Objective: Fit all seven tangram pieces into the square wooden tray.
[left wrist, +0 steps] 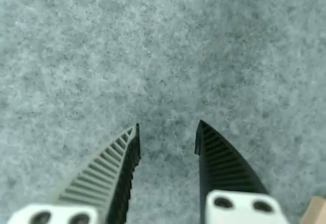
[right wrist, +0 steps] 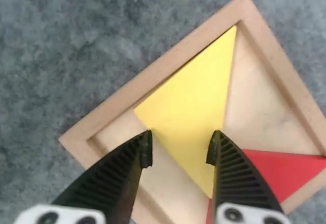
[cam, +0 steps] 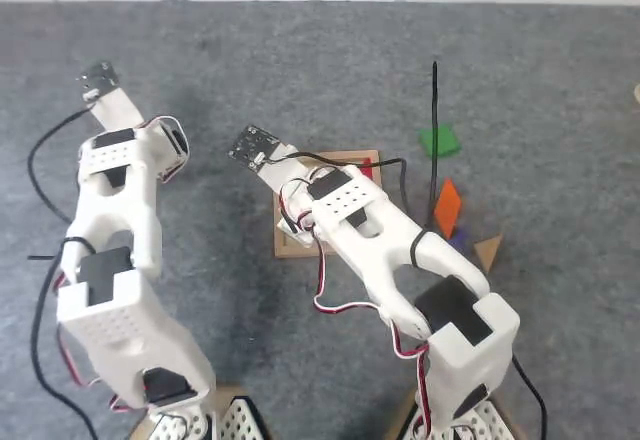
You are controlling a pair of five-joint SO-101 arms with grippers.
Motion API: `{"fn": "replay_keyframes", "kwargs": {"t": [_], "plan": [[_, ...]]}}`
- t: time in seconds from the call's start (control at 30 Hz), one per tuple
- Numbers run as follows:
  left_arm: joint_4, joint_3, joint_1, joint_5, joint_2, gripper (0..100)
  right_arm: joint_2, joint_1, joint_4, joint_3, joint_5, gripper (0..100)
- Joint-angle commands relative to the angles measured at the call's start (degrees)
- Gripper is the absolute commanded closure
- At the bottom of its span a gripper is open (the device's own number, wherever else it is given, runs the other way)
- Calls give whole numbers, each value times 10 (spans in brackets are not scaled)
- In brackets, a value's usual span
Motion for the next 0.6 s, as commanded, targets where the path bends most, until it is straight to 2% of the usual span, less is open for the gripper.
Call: {"fn": "replay_keyframes", "kwargs": {"t": [0.0,0.27,0.57], "plan": [[-11,-9,4,-16,-9,815,-9,12,10,-3,-4,815],[-11,-9,4,-16,-9,815,-10,62,34,-1,-4,815],[-12,-10,4,-16,-9,815,-27,67,38,-4,-6,815]]}}
